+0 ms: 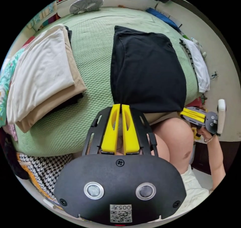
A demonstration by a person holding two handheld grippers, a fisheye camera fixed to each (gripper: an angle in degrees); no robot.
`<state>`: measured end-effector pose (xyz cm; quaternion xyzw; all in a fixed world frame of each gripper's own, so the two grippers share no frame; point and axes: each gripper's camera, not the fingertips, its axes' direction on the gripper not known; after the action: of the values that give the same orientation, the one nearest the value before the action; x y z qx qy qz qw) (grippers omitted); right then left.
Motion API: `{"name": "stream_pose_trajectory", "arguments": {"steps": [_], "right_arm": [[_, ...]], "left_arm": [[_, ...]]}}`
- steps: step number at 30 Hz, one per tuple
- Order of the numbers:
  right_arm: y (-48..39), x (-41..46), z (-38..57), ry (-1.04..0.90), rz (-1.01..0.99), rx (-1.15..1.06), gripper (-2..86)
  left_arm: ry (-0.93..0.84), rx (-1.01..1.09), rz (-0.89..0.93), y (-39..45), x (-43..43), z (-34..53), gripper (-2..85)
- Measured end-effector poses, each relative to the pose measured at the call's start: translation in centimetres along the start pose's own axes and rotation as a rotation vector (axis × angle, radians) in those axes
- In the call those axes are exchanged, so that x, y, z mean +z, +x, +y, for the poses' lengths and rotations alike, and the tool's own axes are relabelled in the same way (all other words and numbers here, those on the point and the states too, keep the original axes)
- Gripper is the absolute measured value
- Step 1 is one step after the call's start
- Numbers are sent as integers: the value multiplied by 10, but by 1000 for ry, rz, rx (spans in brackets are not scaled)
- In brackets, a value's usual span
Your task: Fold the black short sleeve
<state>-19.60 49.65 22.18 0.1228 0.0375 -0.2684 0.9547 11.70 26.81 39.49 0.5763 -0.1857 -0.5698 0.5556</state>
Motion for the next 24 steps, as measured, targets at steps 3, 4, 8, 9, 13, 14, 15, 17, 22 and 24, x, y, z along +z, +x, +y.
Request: {"name": "stream_pose_trajectory", "arguments": {"steps": [3, 4, 8, 9, 13, 14, 15, 17, 22, 24], "right_arm": [[12, -16, 16, 36, 16, -53, 33], [21, -31, 23, 80, -11, -67, 49], [59, -70, 24, 199, -38, -131, 123], [75, -78, 16, 229, -16, -124, 134], [136, -100, -28, 317, -61, -20, 137], [145, -105, -34, 337, -64, 14, 133], [163, -117, -46, 357, -98, 79, 118], [186, -136, -59, 400, -170, 116, 114], [239, -158, -107, 439, -124, 209, 135], [257, -152, -126, 410, -120, 257, 136]], "left_arm": [[42, -2, 49, -11, -15, 14, 56], [59, 14, 35, -11, -22, 20, 76], [91, 53, 41, -9, -36, 27, 155], [102, 56, 40, -8, -37, 27, 169], [116, 57, -21, 1, -27, 20, 176], [107, 58, -21, 2, -24, 18, 177], [89, 58, -7, 3, -18, 17, 178], [75, 53, 48, 3, -9, 16, 179], [27, 71, 32, 11, 15, 12, 180], [38, 58, 17, 14, 19, 13, 179]]}}
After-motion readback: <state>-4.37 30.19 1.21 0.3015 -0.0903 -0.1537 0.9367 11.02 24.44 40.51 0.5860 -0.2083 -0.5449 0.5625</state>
